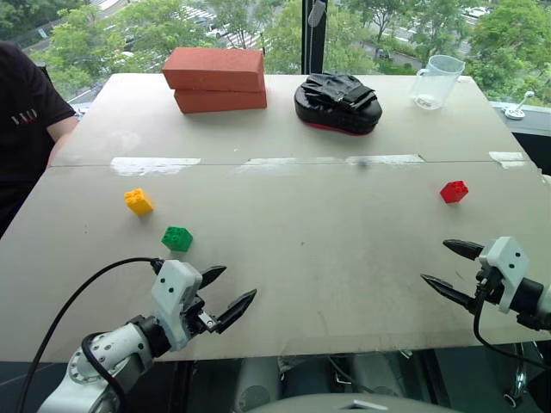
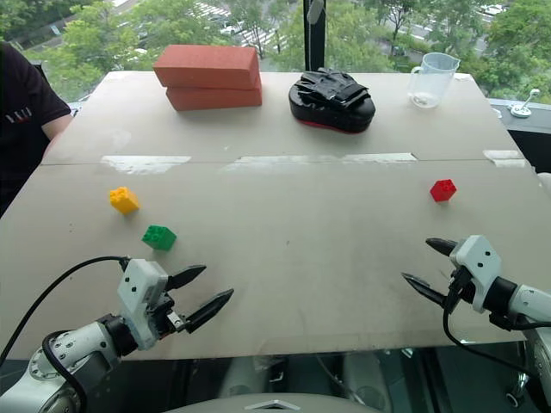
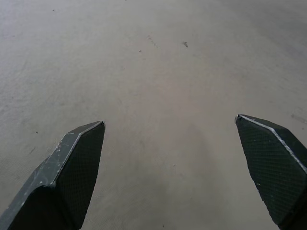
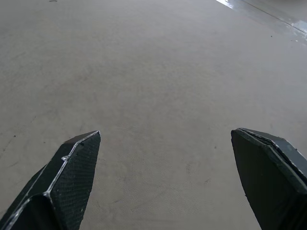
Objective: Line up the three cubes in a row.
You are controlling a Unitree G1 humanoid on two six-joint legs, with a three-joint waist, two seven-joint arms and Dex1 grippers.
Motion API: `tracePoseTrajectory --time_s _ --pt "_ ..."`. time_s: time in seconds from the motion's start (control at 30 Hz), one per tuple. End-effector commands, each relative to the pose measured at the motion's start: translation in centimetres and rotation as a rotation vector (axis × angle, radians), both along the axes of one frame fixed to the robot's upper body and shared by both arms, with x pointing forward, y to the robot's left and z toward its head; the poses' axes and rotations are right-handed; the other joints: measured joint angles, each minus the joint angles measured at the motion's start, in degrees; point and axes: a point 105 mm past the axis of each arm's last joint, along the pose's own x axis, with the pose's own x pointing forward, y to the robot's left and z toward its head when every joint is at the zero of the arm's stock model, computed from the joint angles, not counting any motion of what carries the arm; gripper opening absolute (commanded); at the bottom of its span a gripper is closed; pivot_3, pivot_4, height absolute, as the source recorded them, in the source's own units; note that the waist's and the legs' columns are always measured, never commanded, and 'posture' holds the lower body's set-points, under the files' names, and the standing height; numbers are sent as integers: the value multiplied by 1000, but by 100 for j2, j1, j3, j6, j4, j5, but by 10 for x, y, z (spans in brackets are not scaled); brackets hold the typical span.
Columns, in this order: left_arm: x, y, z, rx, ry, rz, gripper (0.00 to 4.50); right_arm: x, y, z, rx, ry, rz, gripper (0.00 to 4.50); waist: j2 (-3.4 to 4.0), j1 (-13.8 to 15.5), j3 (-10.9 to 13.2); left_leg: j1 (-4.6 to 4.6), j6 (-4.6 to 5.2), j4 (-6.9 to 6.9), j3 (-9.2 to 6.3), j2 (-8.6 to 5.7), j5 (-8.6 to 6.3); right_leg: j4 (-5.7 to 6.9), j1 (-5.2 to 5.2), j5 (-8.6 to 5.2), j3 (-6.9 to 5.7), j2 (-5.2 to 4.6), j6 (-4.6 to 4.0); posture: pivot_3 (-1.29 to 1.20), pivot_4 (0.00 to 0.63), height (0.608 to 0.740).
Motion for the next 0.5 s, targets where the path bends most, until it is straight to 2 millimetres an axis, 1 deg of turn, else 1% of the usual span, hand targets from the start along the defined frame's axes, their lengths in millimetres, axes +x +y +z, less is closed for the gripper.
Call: tracePoseTrajectory --time_s 0.03,0.07,0.13,0.23,0.3,0.37,0.4,0.5 --pt "14 -8 20 -75 -90 26 4451 19 4 18 34 -111 -102 4500 0 0 0 0 0 0 0 0 0 0 0 0 0 0 0 0 150 740" --pt "25 -12 30 -143 -120 55 4451 33 7 28 53 -165 -187 4500 0 -2 1 0 0 1 0 0 0 0 0 0 0 0 0 0 150 740" --pt "40 -24 45 -222 -142 64 4451 54 5 45 16 -240 -351 4500 10 -1 8 -5 1 19 -2 10 1 0 -2 9 -5 3 -10 0 150 740" --pt "48 -46 59 -264 -135 9 4451 75 -3 57 77 -175 -454 4500 15 -7 -3 -5 3 22 -1 11 4 1 -1 12 -10 3 -12 0 150 740" --pt "48 -61 71 -272 -156 -59 4451 88 -12 63 75 -144 -514 4500 8 -5 -7 6 6 25 6 5 6 1 16 14 -1 7 -13 0 150 740" --pt "43 -76 79 -218 -197 -183 4451 105 -29 69 68 -106 -600 4500 5 4 -6 3 14 26 5 -6 10 4 18 17 3 28 -15 0 150 740" --pt "41 -80 81 -184 -212 -230 4451 111 -34 71 59 -79 -624 4500 5 1 -6 0 31 24 4 -11 20 4 16 18 8 30 -16 0 150 740" --pt "40 -85 81 -116 -239 -330 4451 127 -48 72 19 -6 -675 4500 9 -2 -4 -3 32 1 7 -35 20 3 7 28 25 33 -36 0 150 740"
